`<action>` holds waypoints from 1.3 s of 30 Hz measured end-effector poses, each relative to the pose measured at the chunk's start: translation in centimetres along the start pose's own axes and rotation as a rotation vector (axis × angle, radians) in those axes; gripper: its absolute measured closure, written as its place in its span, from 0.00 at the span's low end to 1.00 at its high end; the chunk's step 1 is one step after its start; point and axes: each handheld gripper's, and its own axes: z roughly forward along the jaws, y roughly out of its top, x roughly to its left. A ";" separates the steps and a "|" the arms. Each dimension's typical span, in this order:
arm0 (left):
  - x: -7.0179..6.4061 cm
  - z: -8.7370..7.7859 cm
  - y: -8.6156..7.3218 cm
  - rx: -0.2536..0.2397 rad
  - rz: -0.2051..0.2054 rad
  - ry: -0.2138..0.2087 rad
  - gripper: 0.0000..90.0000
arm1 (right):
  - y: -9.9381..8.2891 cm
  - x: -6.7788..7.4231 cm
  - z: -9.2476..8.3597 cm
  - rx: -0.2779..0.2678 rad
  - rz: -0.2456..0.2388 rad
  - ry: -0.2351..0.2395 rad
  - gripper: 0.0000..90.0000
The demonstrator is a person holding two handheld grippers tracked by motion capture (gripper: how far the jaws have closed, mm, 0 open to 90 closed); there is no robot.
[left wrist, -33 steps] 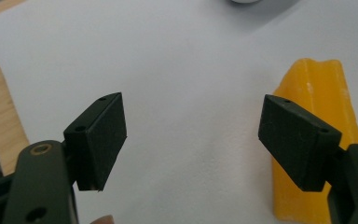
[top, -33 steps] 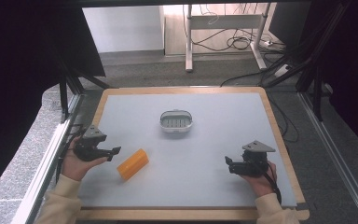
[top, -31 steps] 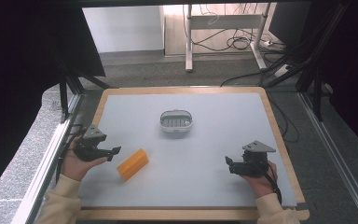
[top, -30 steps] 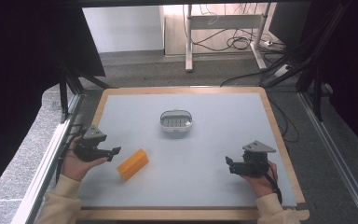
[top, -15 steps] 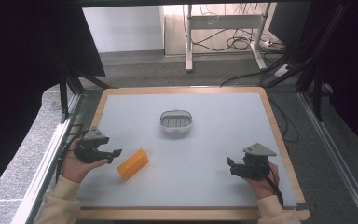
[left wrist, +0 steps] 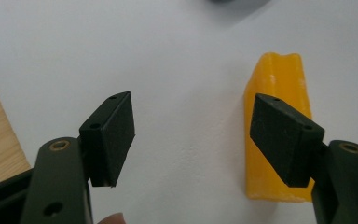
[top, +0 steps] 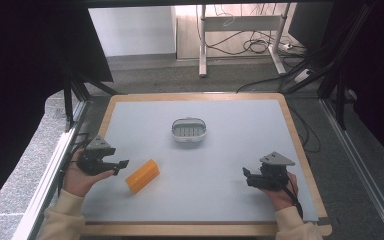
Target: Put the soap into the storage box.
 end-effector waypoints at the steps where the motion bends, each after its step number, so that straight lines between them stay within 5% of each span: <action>1: -0.2 -0.2 0.1 0.000 0.003 -0.003 0.34 | 0.0 0.0 0.0 -0.002 -0.002 -0.006 0.15; 12: -1.4 -0.6 0.8 0.009 0.009 -0.028 0.34 | 0.0 -0.2 0.2 0.001 -0.002 -0.003 0.15; 18: -1.9 -0.2 0.9 0.052 0.003 -0.041 0.34 | 0.0 0.0 0.2 0.006 -0.011 -0.010 0.15; 39: -4.2 1.1 1.5 0.126 0.067 -0.082 0.34 | 0.0 0.5 0.3 0.015 -0.031 -0.002 0.15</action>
